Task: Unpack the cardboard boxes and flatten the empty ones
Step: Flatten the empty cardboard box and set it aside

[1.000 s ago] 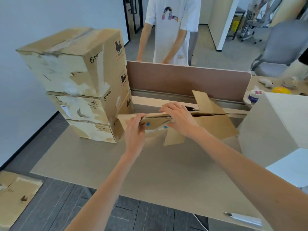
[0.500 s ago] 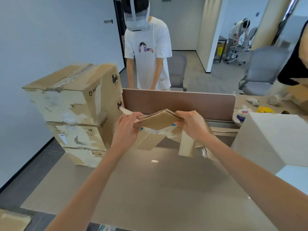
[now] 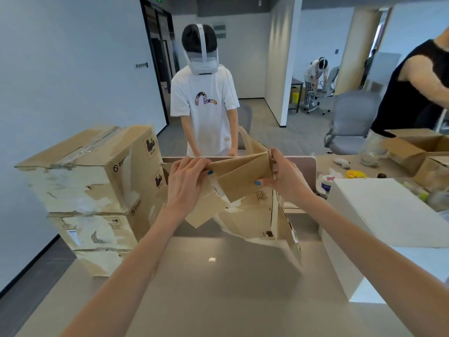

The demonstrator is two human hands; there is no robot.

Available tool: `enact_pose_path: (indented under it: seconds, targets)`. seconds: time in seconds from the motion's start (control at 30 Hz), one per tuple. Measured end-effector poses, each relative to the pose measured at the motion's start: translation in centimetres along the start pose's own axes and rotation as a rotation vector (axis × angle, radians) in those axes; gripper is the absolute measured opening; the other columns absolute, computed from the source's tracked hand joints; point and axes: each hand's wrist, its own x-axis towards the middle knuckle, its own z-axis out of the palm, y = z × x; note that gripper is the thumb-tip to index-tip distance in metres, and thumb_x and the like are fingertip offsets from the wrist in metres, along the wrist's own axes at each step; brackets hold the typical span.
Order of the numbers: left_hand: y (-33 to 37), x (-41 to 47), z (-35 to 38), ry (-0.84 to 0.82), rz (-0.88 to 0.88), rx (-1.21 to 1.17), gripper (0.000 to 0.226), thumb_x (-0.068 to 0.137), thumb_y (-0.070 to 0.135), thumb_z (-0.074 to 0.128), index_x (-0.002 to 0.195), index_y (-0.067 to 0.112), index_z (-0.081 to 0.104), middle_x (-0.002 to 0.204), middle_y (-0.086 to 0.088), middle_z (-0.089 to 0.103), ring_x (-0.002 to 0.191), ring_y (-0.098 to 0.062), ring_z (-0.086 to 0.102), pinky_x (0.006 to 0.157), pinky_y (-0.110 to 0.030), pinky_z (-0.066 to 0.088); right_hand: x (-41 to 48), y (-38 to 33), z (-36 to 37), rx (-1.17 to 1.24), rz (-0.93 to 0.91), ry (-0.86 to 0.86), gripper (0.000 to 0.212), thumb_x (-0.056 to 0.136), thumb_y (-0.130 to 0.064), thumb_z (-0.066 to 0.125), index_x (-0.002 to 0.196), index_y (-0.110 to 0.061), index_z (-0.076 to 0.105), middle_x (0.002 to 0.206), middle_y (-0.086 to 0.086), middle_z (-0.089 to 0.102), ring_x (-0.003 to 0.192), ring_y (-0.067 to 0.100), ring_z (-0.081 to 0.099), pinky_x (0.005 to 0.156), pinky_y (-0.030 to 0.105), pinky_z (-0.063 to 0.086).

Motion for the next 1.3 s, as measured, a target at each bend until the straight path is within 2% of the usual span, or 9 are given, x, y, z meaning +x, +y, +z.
enact_pose_path:
  seconds: [0.07, 0.2, 0.43, 0.5, 0.73, 0.83, 0.97, 1.2, 1.3]
  targets:
    - [1.0, 0.7, 0.0, -0.003, 0.018, 0.049, 0.013, 0.095, 0.009, 0.062, 0.101, 0.019, 0.066, 0.096, 0.006, 0.068, 0.085, -0.021, 0.052, 0.078, -0.033, 0.037, 0.0, -0.8, -1.2, 0.046, -0.063, 0.048, 0.078, 0.074, -0.031, 0.081, 0.135, -0.04, 0.033, 0.115, -0.016, 0.056, 0.106, 0.015, 0.059, 0.085, 0.04, 0.049]
    - [2.6, 2.3, -0.9, 0.018, 0.098, 0.137, 0.012, 0.094, 0.01, 0.064, 0.103, 0.018, 0.066, 0.096, 0.004, 0.068, 0.086, -0.022, 0.055, 0.073, -0.033, 0.038, -0.2, -2.7, -3.3, -0.027, -0.162, 0.189, 0.059, 0.084, -0.048, 0.064, 0.136, -0.033, 0.038, 0.131, -0.011, 0.048, 0.114, 0.007, 0.044, 0.085, 0.031, 0.039]
    - [5.4, 3.4, -3.2, -0.037, 0.297, 0.243, 0.024, 0.089, 0.008, 0.069, 0.109, 0.018, 0.061, 0.093, 0.002, 0.067, 0.085, -0.02, 0.056, 0.071, -0.029, 0.034, 0.6, -4.5, -6.1, -0.807, -0.191, 0.134, 0.022, 0.083, -0.01, 0.057, 0.105, -0.016, 0.057, 0.099, 0.0, 0.066, 0.097, 0.02, 0.057, 0.1, 0.029, 0.029]
    - [5.7, 3.7, -4.1, -0.061, 0.332, 0.286, 0.029, 0.087, 0.007, 0.07, 0.111, 0.02, 0.06, 0.09, 0.004, 0.065, 0.082, -0.019, 0.055, 0.07, -0.03, 0.037, 0.7, -4.8, -6.2, -0.874, -0.18, 0.108, 0.017, 0.089, -0.017, 0.051, 0.105, -0.015, 0.056, 0.099, 0.002, 0.066, 0.099, 0.021, 0.057, 0.102, 0.032, 0.031]
    - [7.3, 5.6, -9.4, -0.068, 0.326, 0.442, 0.027, 0.089, 0.011, 0.064, 0.114, 0.022, 0.06, 0.086, 0.002, 0.064, 0.076, -0.022, 0.055, 0.069, -0.033, 0.039, -0.8, -6.1, -6.4, -0.915, -0.29, 0.303, 0.044, 0.101, -0.037, 0.028, 0.126, -0.007, 0.049, 0.1, 0.005, 0.066, 0.105, 0.025, 0.057, 0.116, 0.038, 0.017]
    - [8.5, 6.3, -12.5, -0.07, 0.288, 0.399, 0.026, 0.094, 0.01, 0.058, 0.116, 0.024, 0.059, 0.09, 0.002, 0.068, 0.079, -0.022, 0.058, 0.067, -0.03, 0.035, -1.5, -7.1, -6.8, -0.851, -0.338, 0.499, 0.04, 0.1, -0.039, 0.033, 0.104, -0.006, 0.056, 0.09, 0.007, 0.064, 0.089, 0.027, 0.059, 0.106, 0.04, 0.03]
    - [9.8, 7.3, -16.1, -0.094, 0.247, 0.357, 0.023, 0.098, 0.013, 0.053, 0.118, 0.024, 0.059, 0.093, 0.002, 0.067, 0.081, -0.019, 0.053, 0.065, -0.029, 0.027, -2.5, -8.5, -8.1, -0.717, -0.407, 0.674, 0.039, 0.098, -0.044, 0.042, 0.091, -0.007, 0.054, 0.067, 0.003, 0.054, 0.06, 0.021, 0.042, 0.066, 0.035, 0.035]
    - [9.0, 7.1, -16.8, -0.26, 0.178, 0.246, 0.022, 0.098, 0.013, 0.055, 0.114, 0.027, 0.061, 0.072, 0.019, 0.044, 0.074, -0.012, 0.043, 0.061, -0.03, 0.024, -3.5, -8.1, -7.6, -0.655, -0.374, 0.446, 0.043, 0.096, -0.052, 0.04, 0.079, -0.012, 0.042, 0.06, 0.0, 0.046, 0.045, 0.021, 0.044, 0.045, 0.027, 0.028]
    - [6.9, 6.4, -14.9, -0.372, 0.102, 0.198, 0.021, 0.099, 0.018, 0.056, 0.111, 0.034, 0.059, 0.077, 0.013, 0.055, 0.076, -0.016, 0.053, 0.06, -0.029, 0.03, -3.1, -7.4, -6.2, -0.633, -0.352, 0.342, 0.044, 0.097, -0.051, 0.04, 0.074, -0.013, 0.04, 0.061, -0.001, 0.043, 0.044, 0.021, 0.043, 0.044, 0.027, 0.023]
